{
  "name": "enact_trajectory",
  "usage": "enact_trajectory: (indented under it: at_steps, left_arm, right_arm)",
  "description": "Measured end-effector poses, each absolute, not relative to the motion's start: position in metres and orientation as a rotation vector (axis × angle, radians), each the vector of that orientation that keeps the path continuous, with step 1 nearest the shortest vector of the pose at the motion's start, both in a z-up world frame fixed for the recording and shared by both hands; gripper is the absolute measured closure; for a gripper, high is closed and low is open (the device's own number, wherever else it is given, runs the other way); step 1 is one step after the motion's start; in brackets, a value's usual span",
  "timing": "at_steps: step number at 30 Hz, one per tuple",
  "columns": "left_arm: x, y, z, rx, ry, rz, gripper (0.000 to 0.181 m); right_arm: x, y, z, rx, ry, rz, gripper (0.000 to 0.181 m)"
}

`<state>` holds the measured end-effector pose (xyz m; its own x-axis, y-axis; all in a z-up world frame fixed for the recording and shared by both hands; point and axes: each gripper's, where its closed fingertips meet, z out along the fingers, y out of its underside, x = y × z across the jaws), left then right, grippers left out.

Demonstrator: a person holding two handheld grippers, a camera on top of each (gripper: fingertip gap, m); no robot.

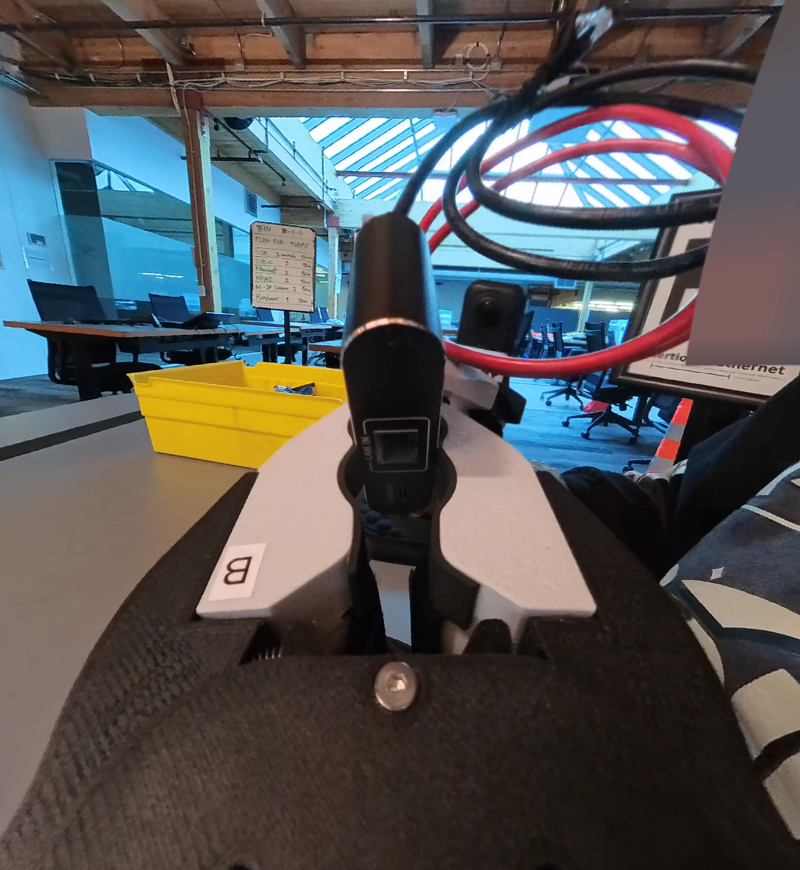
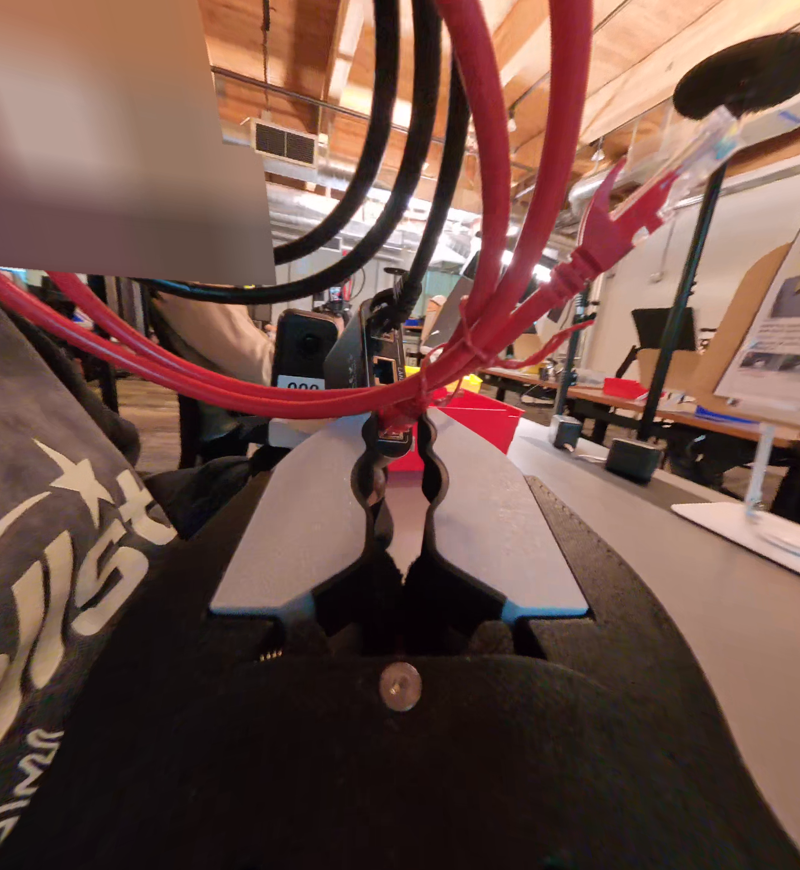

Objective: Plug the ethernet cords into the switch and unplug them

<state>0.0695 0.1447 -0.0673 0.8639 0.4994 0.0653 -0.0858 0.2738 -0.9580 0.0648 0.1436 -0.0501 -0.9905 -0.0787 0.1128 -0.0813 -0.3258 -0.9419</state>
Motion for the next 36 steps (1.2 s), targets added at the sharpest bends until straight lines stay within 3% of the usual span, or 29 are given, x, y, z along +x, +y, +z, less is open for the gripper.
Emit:
enact_trajectory:
  at_steps: [10, 13, 16, 30, 36]
  left_arm:
    - [0.069, 0.147, -0.067, -1.234, -0.405, 0.351, 0.155]
    - [0.082, 0.147, -0.066, -1.236, -0.35, 0.275, 0.155]
    - [0.078, 0.141, -0.059, -1.171, -0.371, 0.247, 0.155]
    - [0.057, 0.106, -0.049, -0.956, -0.535, 0.217, 0.155]
    - [0.057, 0.103, -0.047, -0.932, -0.537, 0.192, 0.156]
  right_arm:
    - [0.064, 0.144, -0.041, 0.128, -1.7, 2.5, 0.167]
    - [0.017, 0.188, -0.016, -0.202, -1.438, 2.623, 0.17]
    - [-0.01, 0.22, -0.009, -0.278, -1.556, 2.608, 0.169]
    - [-0.112, 0.399, 0.026, -0.54, -1.712, 1.338, 0.168]
    - [-0.123, 0.458, -0.004, -0.643, -1.77, 0.899, 0.168]
